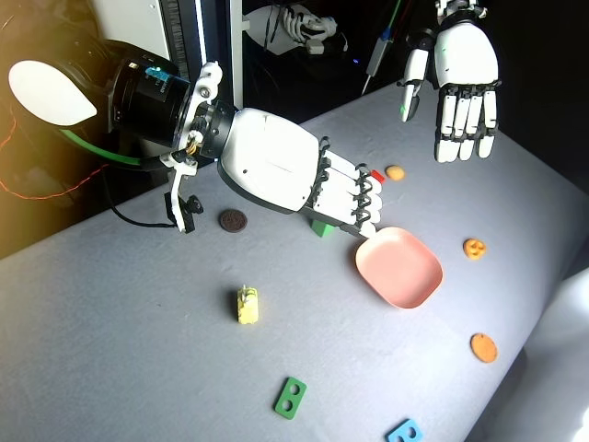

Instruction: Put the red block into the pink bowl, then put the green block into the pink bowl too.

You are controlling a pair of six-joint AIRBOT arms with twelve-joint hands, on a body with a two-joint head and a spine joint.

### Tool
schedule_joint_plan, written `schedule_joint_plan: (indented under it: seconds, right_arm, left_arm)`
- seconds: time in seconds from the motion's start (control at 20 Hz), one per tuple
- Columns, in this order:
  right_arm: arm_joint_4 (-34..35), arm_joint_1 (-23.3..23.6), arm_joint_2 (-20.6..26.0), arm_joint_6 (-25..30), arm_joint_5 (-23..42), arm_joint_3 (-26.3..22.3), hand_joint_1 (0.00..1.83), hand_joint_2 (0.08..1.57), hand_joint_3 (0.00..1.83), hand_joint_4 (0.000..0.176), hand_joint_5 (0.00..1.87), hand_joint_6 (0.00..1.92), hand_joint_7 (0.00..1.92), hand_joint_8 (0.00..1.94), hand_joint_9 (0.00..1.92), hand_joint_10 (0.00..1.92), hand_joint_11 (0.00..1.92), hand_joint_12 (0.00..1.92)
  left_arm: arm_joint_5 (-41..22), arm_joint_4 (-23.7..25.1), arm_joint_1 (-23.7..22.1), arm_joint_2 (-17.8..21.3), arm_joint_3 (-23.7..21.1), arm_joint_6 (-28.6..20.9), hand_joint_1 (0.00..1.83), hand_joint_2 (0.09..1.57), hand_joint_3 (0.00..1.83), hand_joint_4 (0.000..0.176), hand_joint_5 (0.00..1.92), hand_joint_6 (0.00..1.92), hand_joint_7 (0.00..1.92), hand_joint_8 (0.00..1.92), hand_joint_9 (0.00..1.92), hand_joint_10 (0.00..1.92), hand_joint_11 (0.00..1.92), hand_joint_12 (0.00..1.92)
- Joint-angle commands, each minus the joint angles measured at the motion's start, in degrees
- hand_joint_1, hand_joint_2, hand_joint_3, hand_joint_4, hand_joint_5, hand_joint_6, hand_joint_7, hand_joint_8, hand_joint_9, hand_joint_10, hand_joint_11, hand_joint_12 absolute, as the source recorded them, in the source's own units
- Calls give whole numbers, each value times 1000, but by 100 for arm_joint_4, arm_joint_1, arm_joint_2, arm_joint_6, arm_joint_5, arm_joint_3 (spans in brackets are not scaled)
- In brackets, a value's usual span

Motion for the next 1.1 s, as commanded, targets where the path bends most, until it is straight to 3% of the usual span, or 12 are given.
schedule_joint_plan:
  seconds: [0.0,0.15,0.2,0.3,0.45,0.55,0.65,0.75,0.8,0.85,1.05]
  right_arm:
    - [59,61,66,28,638,-17,0,1134,17,0,72,0,42,1,1,0,26,15]
    - [59,58,66,28,638,-18,0,1137,10,0,96,13,75,15,33,12,52,32]
    - [60,56,66,28,637,-18,0,1139,1,0,119,3,106,10,68,4,10,224]
    - [85,56,66,29,637,-17,0,1134,0,0,154,1,124,2,75,4,0,311]
    - [466,56,65,29,630,-17,0,1140,0,0,154,0,129,0,61,1,0,221]
    - [734,57,65,29,633,-16,0,1137,0,0,155,0,117,2,64,2,0,279]
    - [756,59,63,30,633,-18,0,1148,3,0,154,3,106,3,60,1,0,312]
    - [789,58,62,30,633,-20,0,1159,3,0,171,5,138,8,86,7,0,338]
    - [813,59,62,30,633,-21,0,1162,3,0,125,3,103,5,49,4,0,243]
    - [847,62,62,30,641,-24,0,1176,5,0,144,8,122,8,68,9,0,276]
    - [856,64,62,29,641,-27,0,1177,0,0,149,5,123,5,90,6,0,396]
  left_arm:
    - [-454,69,-66,32,23,14,0,1332,8,0,103,2,98,5,65,4,0,34]
    - [-424,69,-63,31,10,35,0,1332,4,0,115,12,118,13,88,13,0,0]
    - [-362,69,-60,31,19,42,0,1333,1,0,147,7,150,7,116,10,16,11]
    - [-226,93,-60,31,47,48,0,1328,0,0,117,0,119,0,95,1,3,3]
    - [14,205,-108,-2,23,49,0,1330,0,0,94,4,87,5,43,5,0,0]
    - [49,237,-84,-73,20,66,0,1334,1,0,77,0,72,0,35,2,0,0]
    - [-294,303,185,-176,32,-5,0,1334,1,0,79,1,63,0,29,0,0,0]
    - [-820,474,582,-295,37,-377,0,1353,9,0,81,2,67,2,28,3,0,0]
    - [-939,474,690,-350,39,-432,0,1340,2,0,115,15,106,17,75,21,23,10]
    - [-1169,474,811,-447,37,-497,0,1339,1,0,141,7,136,8,104,13,30,21]
    - [-1617,57,918,-834,19,-222,0,1333,0,0,104,14,98,14,64,16,11,5]
